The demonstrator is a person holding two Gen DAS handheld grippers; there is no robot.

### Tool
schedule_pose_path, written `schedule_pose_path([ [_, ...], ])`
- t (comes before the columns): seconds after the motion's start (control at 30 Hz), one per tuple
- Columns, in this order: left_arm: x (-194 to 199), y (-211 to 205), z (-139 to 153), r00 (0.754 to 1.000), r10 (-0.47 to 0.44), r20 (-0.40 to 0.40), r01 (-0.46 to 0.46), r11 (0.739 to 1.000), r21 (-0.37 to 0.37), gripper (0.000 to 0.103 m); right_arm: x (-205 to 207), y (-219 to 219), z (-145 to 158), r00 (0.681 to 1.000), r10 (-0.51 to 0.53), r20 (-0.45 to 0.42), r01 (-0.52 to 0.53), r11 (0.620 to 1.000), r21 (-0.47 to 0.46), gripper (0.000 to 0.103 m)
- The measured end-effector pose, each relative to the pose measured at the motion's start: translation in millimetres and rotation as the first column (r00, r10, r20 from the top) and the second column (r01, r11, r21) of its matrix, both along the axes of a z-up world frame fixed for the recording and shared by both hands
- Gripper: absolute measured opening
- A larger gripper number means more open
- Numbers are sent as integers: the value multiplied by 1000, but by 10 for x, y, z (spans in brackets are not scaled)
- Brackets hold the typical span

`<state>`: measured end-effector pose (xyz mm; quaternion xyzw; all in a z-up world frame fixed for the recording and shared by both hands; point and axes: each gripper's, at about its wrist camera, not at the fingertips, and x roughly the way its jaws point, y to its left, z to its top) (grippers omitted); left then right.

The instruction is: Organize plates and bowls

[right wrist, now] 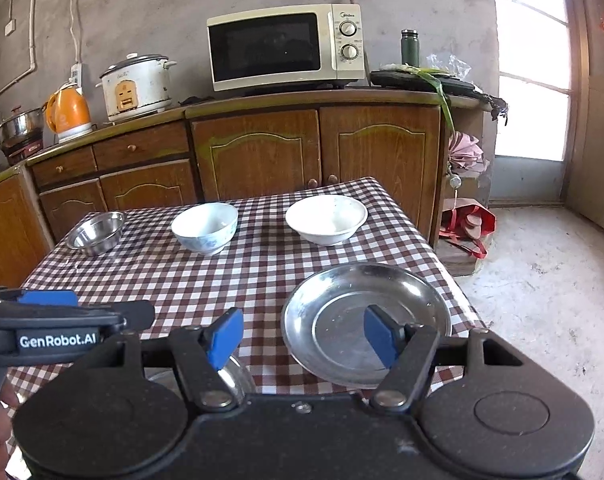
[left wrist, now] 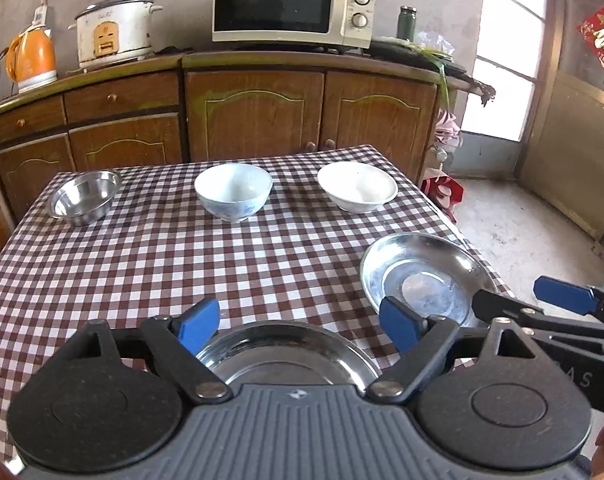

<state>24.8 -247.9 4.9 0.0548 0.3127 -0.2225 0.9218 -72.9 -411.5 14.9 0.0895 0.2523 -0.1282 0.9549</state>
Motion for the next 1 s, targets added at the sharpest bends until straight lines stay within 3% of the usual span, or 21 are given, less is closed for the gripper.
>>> schedule_pose_path([
  [1.0,185,-334,-38,999,-45,4,45,999,16,89,96,-419,-2,995,-100,29,100,995,-5,80],
])
